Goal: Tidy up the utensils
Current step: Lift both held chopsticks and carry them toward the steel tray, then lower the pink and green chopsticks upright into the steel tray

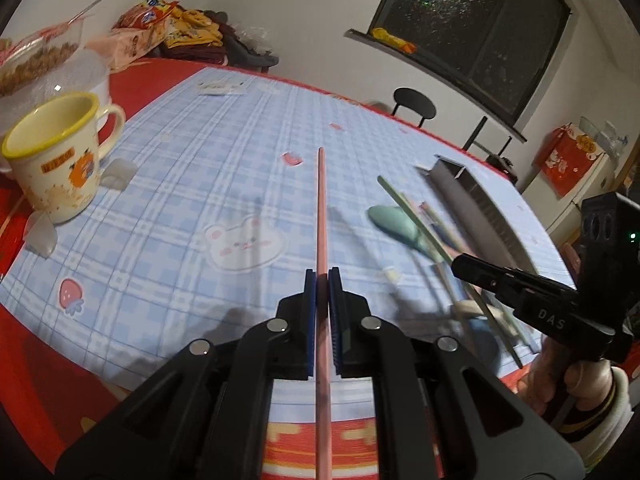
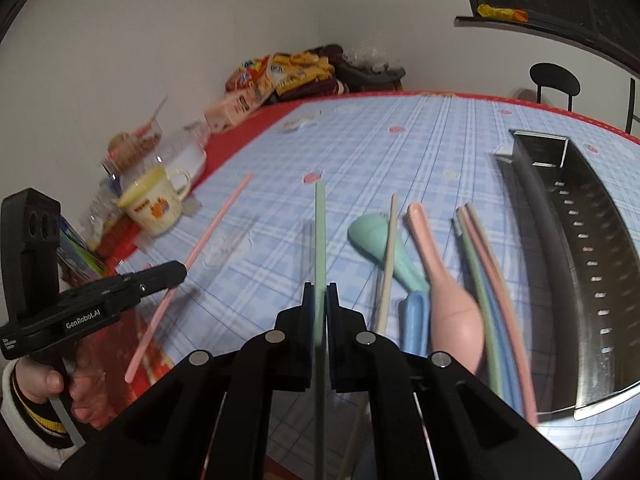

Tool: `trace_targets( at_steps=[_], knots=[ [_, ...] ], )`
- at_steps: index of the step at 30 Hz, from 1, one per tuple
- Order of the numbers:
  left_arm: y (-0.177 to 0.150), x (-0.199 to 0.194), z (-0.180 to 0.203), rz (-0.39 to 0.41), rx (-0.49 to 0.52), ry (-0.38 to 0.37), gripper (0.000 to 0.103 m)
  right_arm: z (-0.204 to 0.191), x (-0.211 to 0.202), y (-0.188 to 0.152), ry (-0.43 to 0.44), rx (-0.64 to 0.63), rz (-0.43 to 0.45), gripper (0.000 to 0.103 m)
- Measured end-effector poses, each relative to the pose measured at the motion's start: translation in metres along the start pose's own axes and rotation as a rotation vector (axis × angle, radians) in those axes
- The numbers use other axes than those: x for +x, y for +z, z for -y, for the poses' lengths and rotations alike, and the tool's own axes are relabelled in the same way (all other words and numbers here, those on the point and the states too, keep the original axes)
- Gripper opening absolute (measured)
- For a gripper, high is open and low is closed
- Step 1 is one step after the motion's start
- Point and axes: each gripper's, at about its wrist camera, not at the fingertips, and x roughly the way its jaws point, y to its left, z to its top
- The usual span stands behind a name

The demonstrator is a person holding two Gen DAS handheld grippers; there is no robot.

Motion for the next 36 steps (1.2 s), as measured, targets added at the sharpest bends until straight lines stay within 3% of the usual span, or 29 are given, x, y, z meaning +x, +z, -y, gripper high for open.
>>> trace_targets(
  at_steps=[5, 12, 17, 22, 28, 36],
  knots=[
    [0.011, 0.002, 0.036, 0.004, 0.010, -0.062, 0.010, 0.024, -0.024, 0.009, 0.014, 0.041, 0.056, 0.006],
    [0.034, 0.028, 0.103, 0.010, 0.020, -0.133, 0.010, 0.094, -0.058, 0.025, -0.024, 0.118, 0.131, 0.006],
    [0.056, 0.061, 0.154, 0.005, -0.005, -0.160, 0.010, 0.150, -0.074, 0.039, -0.079, 0.172, 0.173, 0.006],
    [0.074, 0.102, 0.194, -0.022, -0.070, -0.187, 0.010, 0.194, -0.077, 0.042, -0.072, 0.251, 0.198, 0.006],
    [0.078, 0.146, 0.211, -0.076, -0.155, -0.198, 0.010, 0.220, -0.067, 0.034, -0.010, 0.346, 0.183, 0.006],
    [0.068, 0.175, 0.219, -0.115, -0.218, -0.203, 0.010, 0.231, -0.061, 0.034, -0.035, 0.372, 0.173, 0.006]
  ],
)
